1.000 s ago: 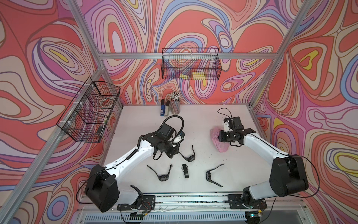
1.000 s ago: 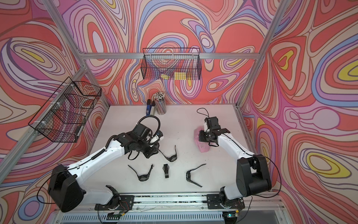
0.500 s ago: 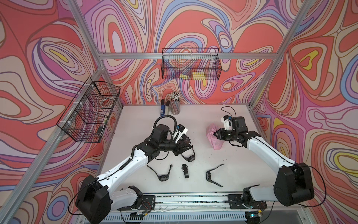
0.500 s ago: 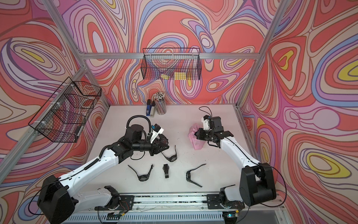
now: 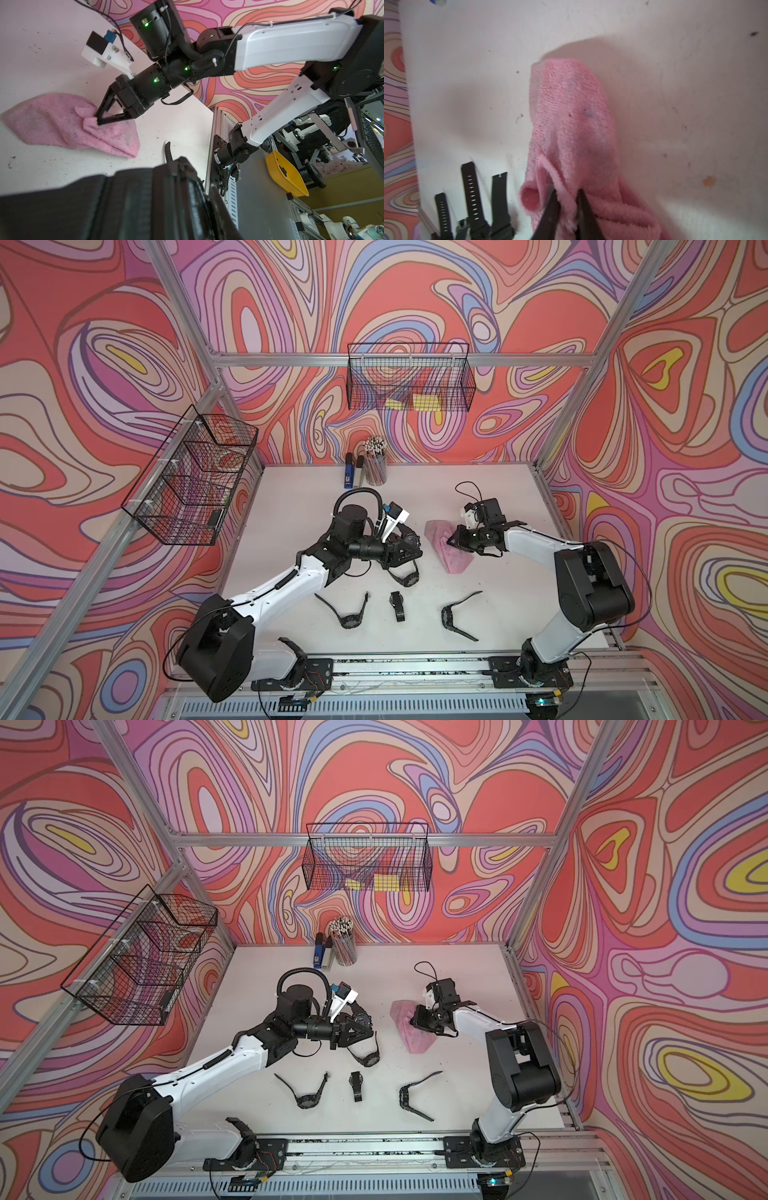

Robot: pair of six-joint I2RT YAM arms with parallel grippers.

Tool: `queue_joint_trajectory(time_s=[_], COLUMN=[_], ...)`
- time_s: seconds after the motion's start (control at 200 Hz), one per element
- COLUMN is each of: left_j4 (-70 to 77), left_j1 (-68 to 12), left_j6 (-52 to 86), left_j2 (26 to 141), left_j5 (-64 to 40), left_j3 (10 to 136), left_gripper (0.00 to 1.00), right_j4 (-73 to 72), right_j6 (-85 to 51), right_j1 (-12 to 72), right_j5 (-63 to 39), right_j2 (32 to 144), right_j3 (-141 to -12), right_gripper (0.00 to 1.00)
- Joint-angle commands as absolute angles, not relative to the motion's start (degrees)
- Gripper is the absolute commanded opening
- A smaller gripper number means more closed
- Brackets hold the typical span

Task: Wipe the watch dial
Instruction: Pick up the watch at the center of the board.

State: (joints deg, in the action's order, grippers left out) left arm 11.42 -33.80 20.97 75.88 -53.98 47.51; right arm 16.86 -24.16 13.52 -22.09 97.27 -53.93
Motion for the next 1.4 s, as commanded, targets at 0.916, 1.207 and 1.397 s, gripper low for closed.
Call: queue_joint_trajectory(time_s=[0.916,1.207,1.397], left_j4=[52.5,55.2,42.1], left_j1=[-33.6,-33.8,-34.0], left_j6=[41.6,38.7,23.9], left_j2=[83.5,83.3,78.2], left_j5=[-67.2,-67.7,-65.7], left_j3=[44.0,41.7,41.0], left_gripper=[0.04,0.05,0.07], right_j4=[-10.3,-27.2,-41.1], right_j6=[-46.0,-57.6,-67.9], right_j1=[20.2,23.4,24.0], right_j5=[-59.4,-60.5,-61.2], right_j2=[66.9,71.4,75.7], right_j3=[-46.2,-43.5,-41.7], right_gripper=[0.69,0.65,0.62])
